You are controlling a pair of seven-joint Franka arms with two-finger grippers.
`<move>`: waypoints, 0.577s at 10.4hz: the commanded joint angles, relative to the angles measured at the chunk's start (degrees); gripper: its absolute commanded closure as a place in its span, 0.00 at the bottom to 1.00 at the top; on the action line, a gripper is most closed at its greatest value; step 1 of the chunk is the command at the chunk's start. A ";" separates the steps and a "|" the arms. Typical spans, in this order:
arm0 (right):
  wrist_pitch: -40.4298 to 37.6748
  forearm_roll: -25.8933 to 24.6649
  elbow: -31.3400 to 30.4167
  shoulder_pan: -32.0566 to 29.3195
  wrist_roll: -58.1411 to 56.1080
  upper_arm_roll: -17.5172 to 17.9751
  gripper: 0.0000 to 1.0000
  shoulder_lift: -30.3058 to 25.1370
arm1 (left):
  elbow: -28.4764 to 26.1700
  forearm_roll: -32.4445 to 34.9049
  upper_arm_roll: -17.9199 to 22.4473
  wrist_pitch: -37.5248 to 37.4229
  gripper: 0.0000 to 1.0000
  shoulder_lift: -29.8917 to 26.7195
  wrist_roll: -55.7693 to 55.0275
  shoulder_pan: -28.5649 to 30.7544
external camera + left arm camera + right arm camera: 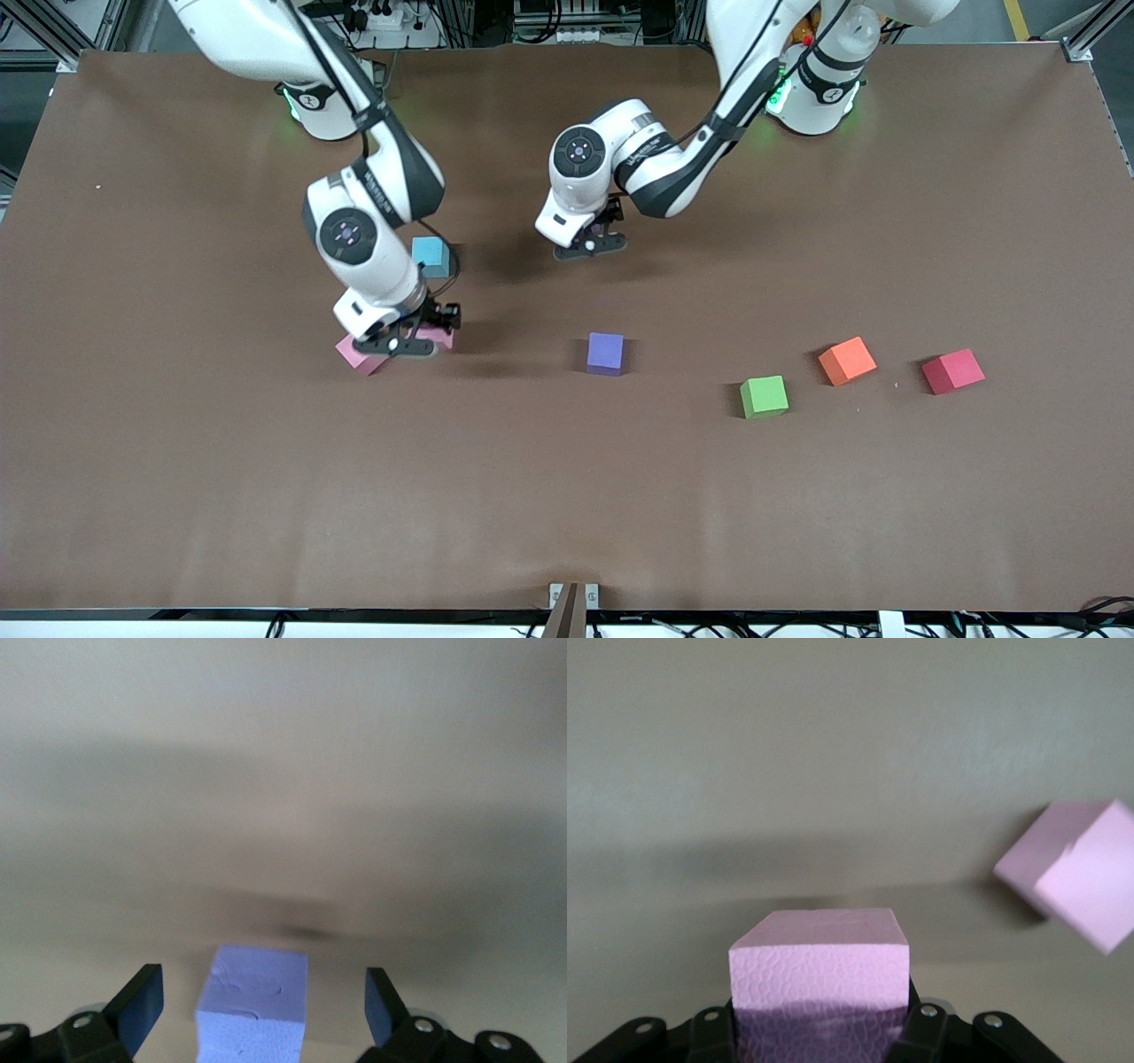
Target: Arrange blocks into number 1
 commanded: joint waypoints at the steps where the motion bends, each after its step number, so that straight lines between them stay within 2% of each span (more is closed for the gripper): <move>1: 0.09 0.30 -2.85 5.22 5.31 -0.49 0.46 -2.88 | 1.69 1.67 3.97 -4.07 0.00 -4.08 -0.55 2.99; 2: 0.44 0.21 -2.59 7.42 5.50 -0.49 0.46 -2.27 | 3.09 3.33 7.57 -3.90 0.00 -4.00 1.20 3.08; 3: 0.79 0.30 -2.07 9.71 5.50 -0.40 0.46 -1.31 | 5.97 6.22 11.00 -3.73 0.00 -2.00 6.09 2.91; 4: 1.15 0.30 -0.41 12.17 5.85 -0.49 0.46 0.44 | 8.35 6.16 13.73 -3.38 0.00 0.63 13.62 3.00; 5: 2.63 0.30 1.35 14.80 8.03 -0.49 0.46 2.46 | 10.81 4.85 17.93 -2.33 0.00 2.57 20.83 2.91; 6: 5.34 0.30 2.85 17.26 10.48 -0.40 0.46 4.83 | 13.53 -0.21 20.67 -1.36 0.00 4.24 27.34 2.91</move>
